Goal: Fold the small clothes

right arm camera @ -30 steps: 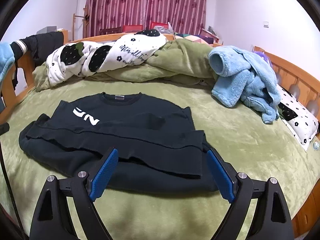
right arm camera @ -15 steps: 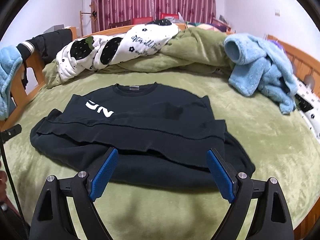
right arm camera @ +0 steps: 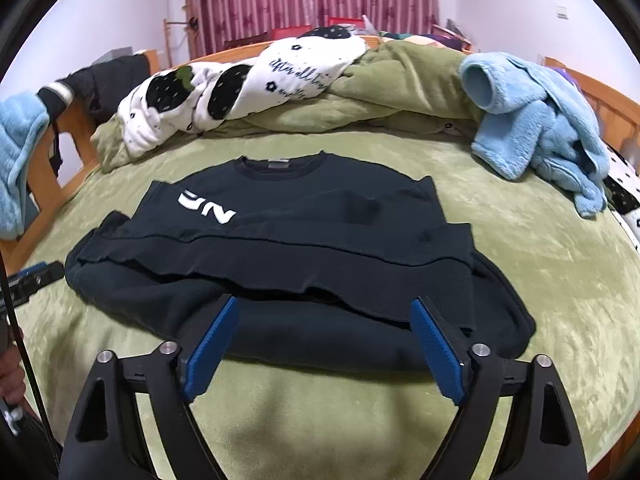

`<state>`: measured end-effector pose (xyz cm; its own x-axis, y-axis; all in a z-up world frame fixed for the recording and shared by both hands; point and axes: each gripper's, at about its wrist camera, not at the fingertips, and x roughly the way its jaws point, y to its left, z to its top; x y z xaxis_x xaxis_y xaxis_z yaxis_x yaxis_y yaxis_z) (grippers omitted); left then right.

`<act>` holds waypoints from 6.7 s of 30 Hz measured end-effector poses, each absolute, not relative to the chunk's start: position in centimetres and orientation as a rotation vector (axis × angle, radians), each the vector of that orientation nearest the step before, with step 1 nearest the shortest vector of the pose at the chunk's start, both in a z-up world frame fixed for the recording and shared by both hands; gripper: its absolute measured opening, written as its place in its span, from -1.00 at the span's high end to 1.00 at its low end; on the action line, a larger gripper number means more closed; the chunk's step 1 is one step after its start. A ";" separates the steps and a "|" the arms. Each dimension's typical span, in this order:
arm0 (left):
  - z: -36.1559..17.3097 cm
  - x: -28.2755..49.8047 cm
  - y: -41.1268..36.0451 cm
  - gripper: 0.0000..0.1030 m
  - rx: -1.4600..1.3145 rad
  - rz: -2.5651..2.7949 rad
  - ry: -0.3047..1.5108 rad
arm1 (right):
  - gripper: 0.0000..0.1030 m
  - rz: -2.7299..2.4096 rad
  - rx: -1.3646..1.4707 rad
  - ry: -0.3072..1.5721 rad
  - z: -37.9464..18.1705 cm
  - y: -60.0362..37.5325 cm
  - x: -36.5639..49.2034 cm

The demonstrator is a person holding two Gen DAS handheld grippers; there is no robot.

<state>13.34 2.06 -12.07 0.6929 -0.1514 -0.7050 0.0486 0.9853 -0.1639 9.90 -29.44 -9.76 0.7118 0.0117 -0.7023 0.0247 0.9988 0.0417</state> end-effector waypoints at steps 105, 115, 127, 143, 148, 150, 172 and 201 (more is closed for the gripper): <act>-12.6 15.9 8.9 -0.74 -0.124 -0.042 0.797 | 0.01 -0.181 0.228 0.886 -11.1 -40.4 10.3; -14.1 15.3 9.9 -0.74 -0.157 -0.038 0.807 | -0.14 -0.273 0.211 0.874 -11.5 -42.2 9.2; -18.2 19.3 9.7 -0.69 -0.171 -0.048 0.861 | -0.15 -0.256 0.230 0.969 -16.1 -44.5 13.7; -16.9 18.4 8.2 0.75 -0.102 -0.083 0.865 | 0.82 -0.178 0.201 0.946 -16.3 -43.3 14.3; -16.2 16.2 8.2 0.76 -0.084 -0.084 0.860 | 0.89 -0.185 0.226 0.919 -14.9 -43.3 12.6; -16.0 15.4 8.1 0.76 -0.083 -0.086 0.860 | 0.90 -0.176 0.230 0.911 -14.3 -43.4 11.3; -15.5 6.5 8.7 0.74 -0.049 -0.074 0.892 | 0.90 -0.173 0.228 0.893 -11.9 -42.4 0.8; -10.5 5.4 10.4 -0.38 -0.148 -0.030 0.800 | 0.20 -0.197 0.213 0.844 -8.6 -43.2 -2.5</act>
